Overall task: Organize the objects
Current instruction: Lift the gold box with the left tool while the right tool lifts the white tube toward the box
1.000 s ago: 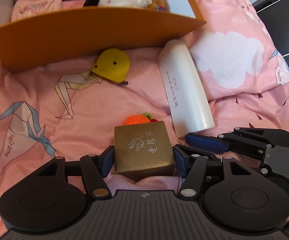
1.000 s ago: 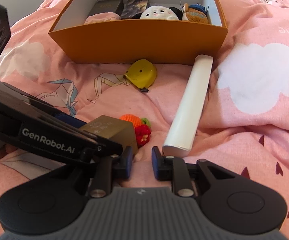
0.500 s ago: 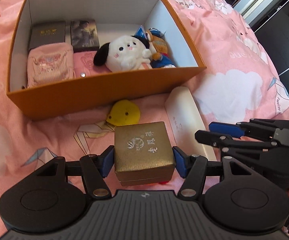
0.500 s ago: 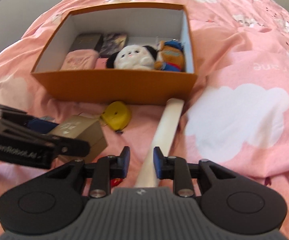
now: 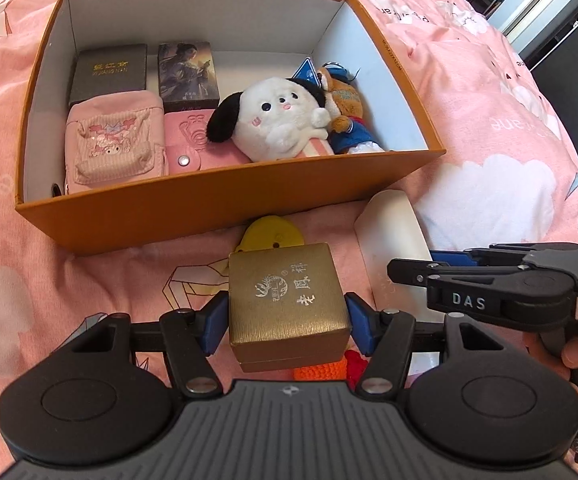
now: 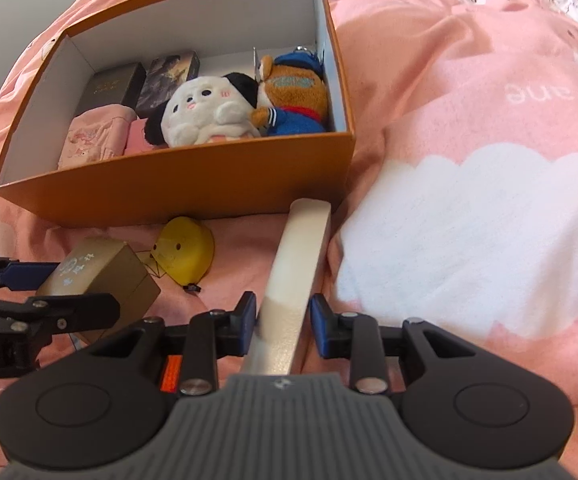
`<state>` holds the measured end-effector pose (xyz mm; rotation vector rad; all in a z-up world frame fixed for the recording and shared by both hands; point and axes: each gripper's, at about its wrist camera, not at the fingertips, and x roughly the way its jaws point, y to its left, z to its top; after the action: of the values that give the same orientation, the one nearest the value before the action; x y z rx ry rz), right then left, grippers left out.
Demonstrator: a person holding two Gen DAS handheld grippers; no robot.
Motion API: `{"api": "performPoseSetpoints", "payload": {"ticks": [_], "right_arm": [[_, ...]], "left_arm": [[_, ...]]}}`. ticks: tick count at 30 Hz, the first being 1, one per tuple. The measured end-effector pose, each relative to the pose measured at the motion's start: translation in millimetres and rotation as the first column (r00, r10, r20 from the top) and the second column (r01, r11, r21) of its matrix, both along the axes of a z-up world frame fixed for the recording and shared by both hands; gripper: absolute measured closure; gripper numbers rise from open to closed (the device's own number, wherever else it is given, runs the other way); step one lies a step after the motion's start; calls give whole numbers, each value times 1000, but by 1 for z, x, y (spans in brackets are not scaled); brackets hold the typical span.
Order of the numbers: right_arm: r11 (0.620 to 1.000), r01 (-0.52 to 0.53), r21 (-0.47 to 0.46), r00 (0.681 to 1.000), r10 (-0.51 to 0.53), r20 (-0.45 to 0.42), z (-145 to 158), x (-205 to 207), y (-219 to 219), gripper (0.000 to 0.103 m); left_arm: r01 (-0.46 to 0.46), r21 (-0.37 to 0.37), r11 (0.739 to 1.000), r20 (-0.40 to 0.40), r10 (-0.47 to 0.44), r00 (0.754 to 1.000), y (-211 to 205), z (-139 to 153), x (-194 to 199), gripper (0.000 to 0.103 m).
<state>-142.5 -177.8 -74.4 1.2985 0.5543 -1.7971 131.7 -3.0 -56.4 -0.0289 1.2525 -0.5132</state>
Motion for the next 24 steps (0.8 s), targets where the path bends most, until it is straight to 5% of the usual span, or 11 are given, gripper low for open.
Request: {"api": "performPoseSetpoints", "payload": {"ticks": [14,24], "right_arm": [[1000,8,11,1000,-8,22,-6,-2,-3,70],[997,-30,-68,999,29,-13,27,11,12,73]], "left_arm": [[23,-17,1000,23,-23,999,0,5,-4,33],[65,-67,996,81,-60,995,-2,27,-9,33]]}}
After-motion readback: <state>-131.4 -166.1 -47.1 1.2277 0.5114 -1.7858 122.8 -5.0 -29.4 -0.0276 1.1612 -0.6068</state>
